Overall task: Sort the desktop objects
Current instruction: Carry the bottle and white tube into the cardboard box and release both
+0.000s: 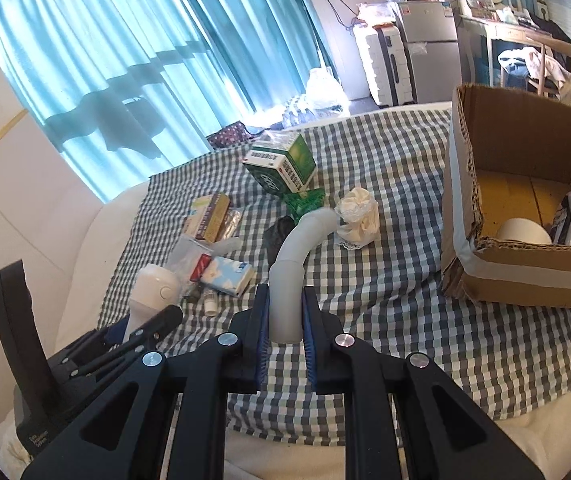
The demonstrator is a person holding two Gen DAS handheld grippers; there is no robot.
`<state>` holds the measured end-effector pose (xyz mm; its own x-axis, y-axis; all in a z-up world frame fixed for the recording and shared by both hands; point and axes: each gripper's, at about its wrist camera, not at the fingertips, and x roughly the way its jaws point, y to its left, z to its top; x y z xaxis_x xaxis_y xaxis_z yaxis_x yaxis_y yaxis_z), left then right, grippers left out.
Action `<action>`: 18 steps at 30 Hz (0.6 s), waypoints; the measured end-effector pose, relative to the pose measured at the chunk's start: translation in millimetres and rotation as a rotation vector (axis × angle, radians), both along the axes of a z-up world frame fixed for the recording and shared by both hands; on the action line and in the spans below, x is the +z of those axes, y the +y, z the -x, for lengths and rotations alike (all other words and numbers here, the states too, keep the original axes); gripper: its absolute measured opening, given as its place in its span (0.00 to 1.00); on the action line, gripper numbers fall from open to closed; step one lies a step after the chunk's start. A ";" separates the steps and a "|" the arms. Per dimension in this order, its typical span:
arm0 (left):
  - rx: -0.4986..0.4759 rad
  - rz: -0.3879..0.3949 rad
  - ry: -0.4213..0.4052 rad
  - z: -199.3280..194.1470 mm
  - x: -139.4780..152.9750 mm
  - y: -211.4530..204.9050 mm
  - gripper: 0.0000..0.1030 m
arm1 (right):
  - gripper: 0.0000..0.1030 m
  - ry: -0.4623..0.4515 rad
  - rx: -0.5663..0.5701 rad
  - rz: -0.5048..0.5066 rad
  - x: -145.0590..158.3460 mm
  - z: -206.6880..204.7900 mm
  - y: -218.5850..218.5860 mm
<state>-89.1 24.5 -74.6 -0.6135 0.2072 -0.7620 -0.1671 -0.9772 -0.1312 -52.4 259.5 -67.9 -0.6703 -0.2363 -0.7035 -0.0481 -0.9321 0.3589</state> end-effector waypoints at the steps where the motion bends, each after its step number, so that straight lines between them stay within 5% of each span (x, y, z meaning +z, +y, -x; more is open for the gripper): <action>1: 0.012 -0.001 0.001 -0.4 3.5 -1.3 0.43 | 0.14 0.008 0.002 -0.003 4.9 -3.0 -1.5; 18: -0.073 -0.036 0.116 -12.2 81.8 44.9 0.43 | 0.14 0.124 -0.035 -0.094 72.7 -40.1 22.1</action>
<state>-76.9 69.4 7.2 -0.6796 0.2804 -0.6779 -0.2536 -0.9569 -0.1416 -12.4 281.6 4.8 -0.7598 -0.1479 -0.6331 -0.0424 -0.9604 0.2753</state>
